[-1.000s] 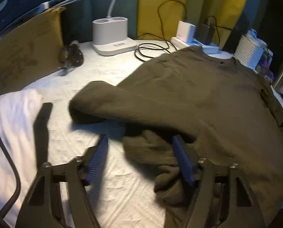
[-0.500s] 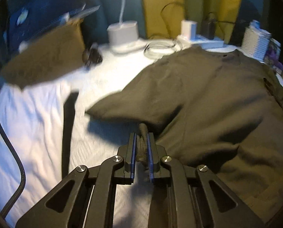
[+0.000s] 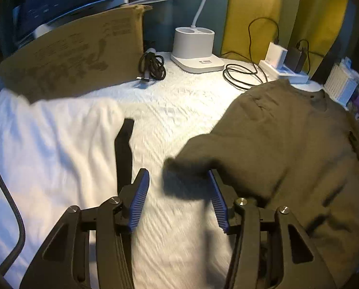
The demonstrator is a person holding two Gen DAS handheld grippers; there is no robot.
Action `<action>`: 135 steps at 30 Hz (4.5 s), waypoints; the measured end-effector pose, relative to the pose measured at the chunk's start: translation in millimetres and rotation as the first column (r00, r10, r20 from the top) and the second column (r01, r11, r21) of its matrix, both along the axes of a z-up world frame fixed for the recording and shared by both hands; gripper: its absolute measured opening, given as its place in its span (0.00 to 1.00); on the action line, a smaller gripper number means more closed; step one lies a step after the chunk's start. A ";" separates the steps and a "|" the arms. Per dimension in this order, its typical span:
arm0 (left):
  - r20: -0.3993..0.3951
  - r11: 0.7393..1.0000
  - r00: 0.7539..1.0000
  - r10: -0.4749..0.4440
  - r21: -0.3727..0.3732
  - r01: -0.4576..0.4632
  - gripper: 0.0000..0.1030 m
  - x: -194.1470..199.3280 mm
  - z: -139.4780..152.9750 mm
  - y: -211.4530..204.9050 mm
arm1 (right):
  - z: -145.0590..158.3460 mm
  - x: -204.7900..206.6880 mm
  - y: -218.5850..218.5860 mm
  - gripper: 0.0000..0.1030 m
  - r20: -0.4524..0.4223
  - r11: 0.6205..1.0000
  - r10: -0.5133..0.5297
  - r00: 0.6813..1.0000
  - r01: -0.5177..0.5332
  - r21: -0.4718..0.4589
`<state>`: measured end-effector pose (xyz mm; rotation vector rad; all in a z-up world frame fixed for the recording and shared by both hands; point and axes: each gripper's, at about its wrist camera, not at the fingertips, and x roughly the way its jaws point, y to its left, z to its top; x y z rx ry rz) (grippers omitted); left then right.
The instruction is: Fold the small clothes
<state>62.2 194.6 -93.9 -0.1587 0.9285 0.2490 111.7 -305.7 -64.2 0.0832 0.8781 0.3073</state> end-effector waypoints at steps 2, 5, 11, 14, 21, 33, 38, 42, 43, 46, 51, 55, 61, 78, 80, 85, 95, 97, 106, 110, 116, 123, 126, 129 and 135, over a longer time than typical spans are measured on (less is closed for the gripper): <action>-0.005 1.000 1.000 -0.029 -0.005 0.029 0.49 8.7 -6.8 2.9 | -0.1 1.5 -0.3 1.00 -0.004 1.000 -0.008 1.000 0.008 -0.007; 0.008 0.999 0.999 -0.044 -0.015 0.044 0.49 18.5 -11.2 6.2 | 1.2 3.7 0.6 1.00 -0.007 1.000 -0.015 1.000 0.015 -0.019; 0.062 0.991 0.992 -0.110 -0.070 0.114 0.26 31.3 -10.9 0.4 | 3.6 7.1 6.5 1.00 -0.005 0.999 -0.016 1.000 0.015 -0.035; 0.064 0.990 0.990 -0.126 -0.050 0.129 0.04 33.4 -4.9 -6.8 | 4.0 7.0 10.2 1.00 -0.006 0.999 -0.009 1.000 0.008 -0.040; 0.138 0.998 0.988 -0.066 0.009 0.065 0.02 13.9 38.5 -5.6 | 6.8 2.9 9.6 1.00 0.006 1.000 -0.003 1.000 0.003 -0.028; 0.154 0.983 0.971 -0.185 0.043 0.180 0.02 11.0 82.1 -60.7 | 8.6 -9.5 -8.6 1.00 0.030 1.000 -0.015 0.999 0.014 0.014; 0.136 0.961 0.952 -0.275 0.053 0.270 0.02 28.4 85.7 -103.8 | 7.6 -14.8 -23.7 1.00 0.034 0.999 -0.036 0.999 0.034 0.036; 0.084 0.941 0.937 -0.338 0.037 0.337 0.02 44.9 68.4 -133.8 | 6.1 -19.6 -36.8 1.00 0.035 0.997 -0.058 0.998 0.056 0.050; 0.056 0.936 0.934 -0.353 0.021 0.352 0.02 51.0 57.7 -140.8 | 5.9 -20.9 -40.7 1.00 0.036 0.997 -0.064 0.997 0.062 0.054; -0.030 0.929 0.929 -0.368 -0.037 0.367 0.04 61.8 32.1 -152.7 | 5.1 -23.7 -49.4 1.00 0.034 0.995 -0.079 0.996 0.077 0.061; -0.009 0.922 0.924 -0.382 -0.067 0.380 0.28 39.4 42.8 -148.1 | 5.0 -26.3 -54.6 1.00 0.034 0.994 -0.088 0.996 0.086 0.066; 0.032 0.944 0.946 -0.321 -0.064 0.323 0.58 10.5 61.9 -114.9 | 3.4 -26.3 -51.0 1.00 0.032 0.995 -0.078 0.996 0.076 0.058; 0.009 0.969 0.976 -0.219 -0.115 0.219 0.61 3.2 36.9 -63.9 | 1.8 -23.7 -29.0 1.00 0.023 0.999 -0.039 0.999 0.038 0.037; 0.076 0.927 0.939 -0.334 -0.154 0.342 0.02 12.2 20.4 -88.1 | 10.9 -32.1 -12.4 1.00 0.031 0.999 -0.039 0.999 0.039 -0.004; 0.092 0.921 0.930 -0.356 -0.135 0.366 0.02 4.7 29.2 -99.3 | 12.5 -34.7 -13.0 1.00 0.035 0.999 -0.036 0.999 0.036 -0.004; 0.101 0.881 0.884 -0.457 -0.085 0.465 0.02 -12.3 41.6 -137.3 | 13.1 -40.5 -18.1 1.00 0.036 0.999 -0.043 0.998 0.043 -0.004; -0.077 0.841 0.839 -0.539 -0.012 0.540 0.06 -17.9 12.1 -174.1 | 11.1 -51.2 -26.6 1.00 0.036 0.999 -0.054 0.998 0.054 0.010; -0.057 0.854 0.852 -0.520 -0.009 0.520 0.17 -19.2 19.7 -166.8 | 9.8 -52.3 -28.7 1.00 0.035 0.998 -0.056 0.998 0.056 0.012; 0.061 0.834 0.841 -0.538 -0.106 0.541 0.49 -8.8 49.7 -172.6 | 8.7 -52.4 -31.4 1.00 0.039 0.998 -0.056 0.998 0.055 0.022; -0.004 0.861 0.861 -0.508 -0.041 0.507 0.49 5.8 38.3 -171.6 | 8.3 -51.2 -33.5 1.00 0.035 0.998 -0.063 0.997 0.062 0.025; -0.032 0.929 0.932 -0.360 -0.099 0.356 0.55 45.2 19.6 -109.2 | 6.9 -38.7 -41.3 1.00 0.032 0.998 -0.068 0.997 0.068 0.013; -0.051 0.922 0.943 -0.329 -0.236 0.308 0.72 83.7 -7.9 -91.1 | 12.6 2.7 -36.5 1.00 0.050 1.000 -0.013 0.999 0.013 -0.004; -0.023 0.921 0.941 -0.338 -0.214 0.326 0.51 92.1 -11.4 -92.3 | 14.0 25.7 -36.2 1.00 0.055 1.000 -0.001 0.998 0.001 0.000; -0.024 0.924 0.937 -0.350 -0.175 0.340 0.07 99.0 -10.6 -90.0 | 12.6 50.6 -35.4 0.88 0.043 1.000 0.017 0.999 -0.017 -0.011; -0.001 0.942 0.943 -0.332 -0.045 0.332 0.04 115.7 0.4 -74.2 | -3.3 102.3 -27.0 0.62 -0.019 0.997 0.076 0.997 -0.076 -0.017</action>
